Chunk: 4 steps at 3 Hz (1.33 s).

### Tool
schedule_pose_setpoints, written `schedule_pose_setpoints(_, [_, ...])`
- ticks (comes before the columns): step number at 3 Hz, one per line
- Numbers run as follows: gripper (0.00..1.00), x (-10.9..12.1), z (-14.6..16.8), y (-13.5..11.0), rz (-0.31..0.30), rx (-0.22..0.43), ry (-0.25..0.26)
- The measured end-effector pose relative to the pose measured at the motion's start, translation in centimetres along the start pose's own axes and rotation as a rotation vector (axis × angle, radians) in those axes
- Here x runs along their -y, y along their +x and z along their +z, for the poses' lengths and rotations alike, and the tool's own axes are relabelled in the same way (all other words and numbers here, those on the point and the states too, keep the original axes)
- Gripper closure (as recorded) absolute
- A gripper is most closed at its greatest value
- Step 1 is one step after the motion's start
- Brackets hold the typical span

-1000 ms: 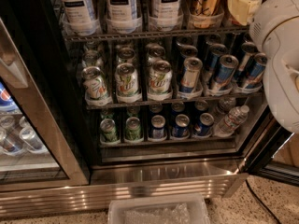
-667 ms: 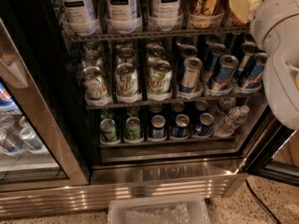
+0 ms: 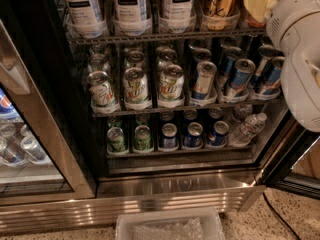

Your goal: Pick coke can from top shelf of fridge

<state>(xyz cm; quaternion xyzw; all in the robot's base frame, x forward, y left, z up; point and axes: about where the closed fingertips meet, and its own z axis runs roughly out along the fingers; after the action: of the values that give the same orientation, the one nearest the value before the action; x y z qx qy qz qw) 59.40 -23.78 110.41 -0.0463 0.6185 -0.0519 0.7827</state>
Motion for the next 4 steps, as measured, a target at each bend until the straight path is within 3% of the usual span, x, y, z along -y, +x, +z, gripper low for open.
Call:
schedule_pose_setpoints(2, [0.38, -0.81, 1.68, 0.56, 0.011, -0.029, -0.041])
schedule_pose_setpoints(3, [0.49, -0.34, 1.97, 0.71, 0.005, -0.036, -0.035])
schedule_pose_setpoints(4, [0.68, -0.35, 1.97, 0.71, 0.005, -0.036, -0.035])
